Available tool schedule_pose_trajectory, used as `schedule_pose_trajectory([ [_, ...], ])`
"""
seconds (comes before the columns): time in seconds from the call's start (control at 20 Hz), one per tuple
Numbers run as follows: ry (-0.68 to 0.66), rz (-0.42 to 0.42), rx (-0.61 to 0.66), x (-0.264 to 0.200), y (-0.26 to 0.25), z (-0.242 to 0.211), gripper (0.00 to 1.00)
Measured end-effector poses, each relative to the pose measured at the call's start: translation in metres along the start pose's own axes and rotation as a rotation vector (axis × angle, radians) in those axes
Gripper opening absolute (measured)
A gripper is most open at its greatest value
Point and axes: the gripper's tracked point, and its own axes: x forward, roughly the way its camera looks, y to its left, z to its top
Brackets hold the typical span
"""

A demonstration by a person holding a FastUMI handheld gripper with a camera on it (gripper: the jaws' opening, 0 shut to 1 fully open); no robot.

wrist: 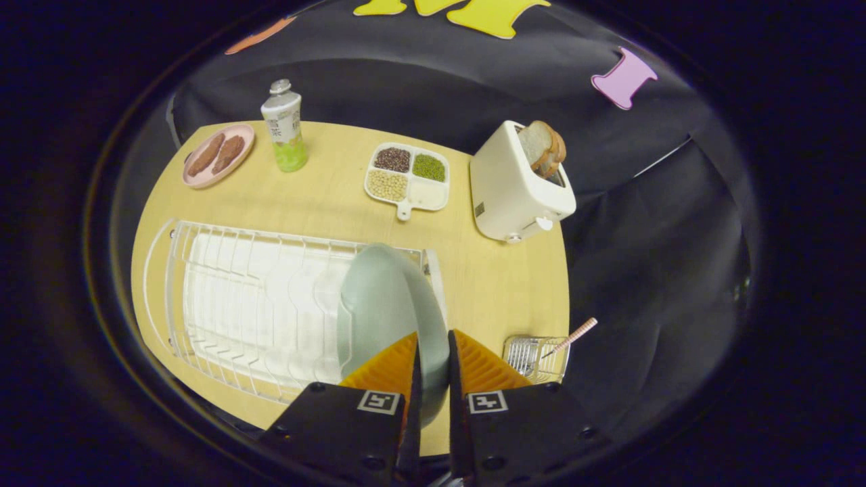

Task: Take the plate from the dish rack, then take the spoon from the basket and place it into the plate.

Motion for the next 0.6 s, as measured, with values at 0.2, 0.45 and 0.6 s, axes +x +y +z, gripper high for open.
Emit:
schedule_pose_trajectory([
  [0.2,-0.047,-0.103,-0.059,-0.012,0.008,0.000,0.21],
  [0.45,-0.099,-0.176,-0.014,-0.023,0.013,0.000,0.21],
  [0.6,-0.143,-0.238,0.013,-0.033,0.009,0.000,0.22],
])
